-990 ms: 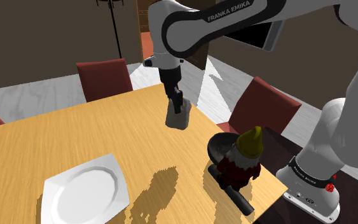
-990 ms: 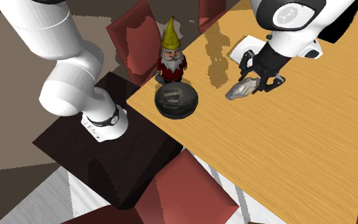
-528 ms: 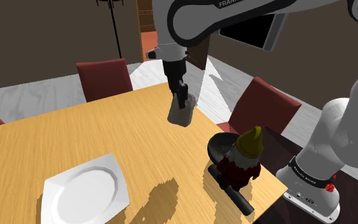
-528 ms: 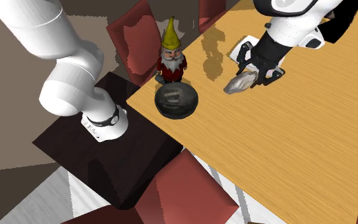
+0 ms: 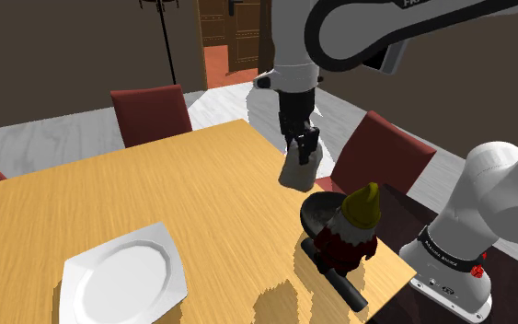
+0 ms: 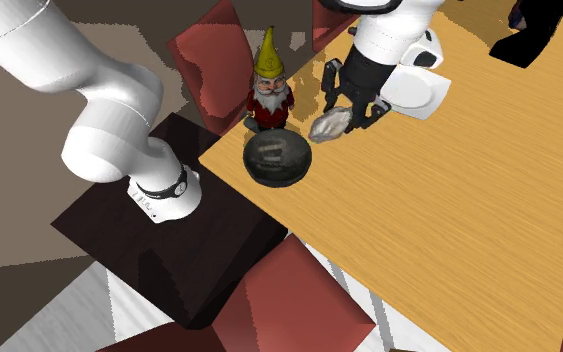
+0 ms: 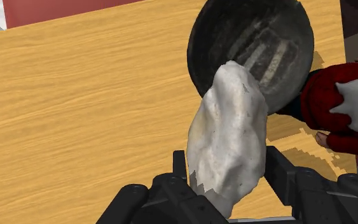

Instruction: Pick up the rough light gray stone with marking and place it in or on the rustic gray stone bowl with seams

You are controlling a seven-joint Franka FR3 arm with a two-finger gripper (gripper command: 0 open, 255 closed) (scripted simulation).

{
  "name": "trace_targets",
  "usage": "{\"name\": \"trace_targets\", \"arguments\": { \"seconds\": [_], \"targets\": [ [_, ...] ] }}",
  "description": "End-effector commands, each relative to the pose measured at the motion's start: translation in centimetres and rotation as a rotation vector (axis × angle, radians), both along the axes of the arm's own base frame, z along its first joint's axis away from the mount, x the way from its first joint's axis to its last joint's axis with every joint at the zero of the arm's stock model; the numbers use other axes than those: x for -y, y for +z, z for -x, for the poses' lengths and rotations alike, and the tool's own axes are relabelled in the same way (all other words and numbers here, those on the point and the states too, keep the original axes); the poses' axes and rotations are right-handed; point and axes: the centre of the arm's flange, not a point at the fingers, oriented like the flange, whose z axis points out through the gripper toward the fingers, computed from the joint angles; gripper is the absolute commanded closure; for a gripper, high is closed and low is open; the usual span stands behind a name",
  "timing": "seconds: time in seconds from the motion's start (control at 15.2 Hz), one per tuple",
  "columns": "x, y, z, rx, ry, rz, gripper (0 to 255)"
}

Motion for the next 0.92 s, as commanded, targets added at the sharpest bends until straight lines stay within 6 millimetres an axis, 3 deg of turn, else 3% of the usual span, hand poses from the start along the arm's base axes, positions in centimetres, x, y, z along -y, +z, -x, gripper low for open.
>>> {"name": "trace_targets", "arguments": {
  "seconds": [0.0, 0.53, 0.86],
  "targets": [
    [1.2, 0.0, 2.3, 0.0, 0.0, 0.0, 255],
    [6.1, 0.8, 11.8, 0.0, 0.0, 0.0, 255],
    [6.1, -1.8, 11.8, 0.0, 0.0, 0.0, 255]
  ]
}}
